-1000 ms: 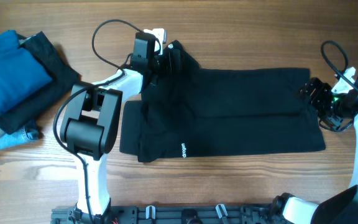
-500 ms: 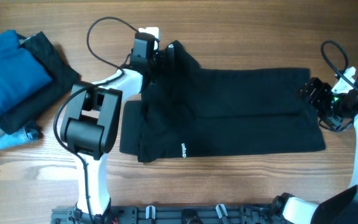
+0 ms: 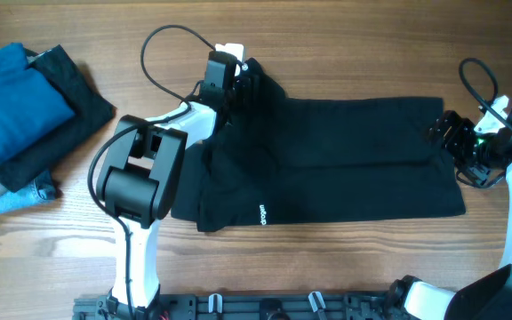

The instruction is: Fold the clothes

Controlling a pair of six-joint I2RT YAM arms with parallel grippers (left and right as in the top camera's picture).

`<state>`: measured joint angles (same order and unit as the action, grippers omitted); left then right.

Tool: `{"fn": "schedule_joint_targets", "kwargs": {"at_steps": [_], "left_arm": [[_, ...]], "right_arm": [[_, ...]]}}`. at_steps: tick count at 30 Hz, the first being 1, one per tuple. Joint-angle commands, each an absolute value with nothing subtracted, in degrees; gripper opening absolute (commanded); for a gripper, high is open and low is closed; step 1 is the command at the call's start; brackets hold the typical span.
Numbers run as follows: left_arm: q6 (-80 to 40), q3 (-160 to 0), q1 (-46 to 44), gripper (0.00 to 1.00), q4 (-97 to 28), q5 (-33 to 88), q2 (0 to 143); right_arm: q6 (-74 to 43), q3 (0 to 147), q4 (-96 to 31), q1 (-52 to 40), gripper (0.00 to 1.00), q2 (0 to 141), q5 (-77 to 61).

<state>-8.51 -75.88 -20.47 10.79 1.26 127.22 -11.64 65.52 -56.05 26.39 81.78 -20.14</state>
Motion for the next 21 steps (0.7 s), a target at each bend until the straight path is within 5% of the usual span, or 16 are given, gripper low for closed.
{"fn": "schedule_joint_targets", "kwargs": {"at_steps": [1, 4, 21], "left_arm": [[-8.3, -75.5, -20.4, 0.31, 10.1, 1.9, 128.6], [-8.4, -75.5, -20.4, 0.04, 9.8, 1.9, 127.8], [-16.1, -75.5, -20.4, 0.04, -4.0, 8.6, 115.7]], "right_arm": [[-10.6, 66.1, -54.6, 26.2, 0.99, 81.4, -21.1], [-10.6, 66.1, -52.1, 26.2, 0.99, 81.4, -21.0], [-6.7, 66.1, -19.9, 25.9, 1.0, 97.1, -20.7]]}}
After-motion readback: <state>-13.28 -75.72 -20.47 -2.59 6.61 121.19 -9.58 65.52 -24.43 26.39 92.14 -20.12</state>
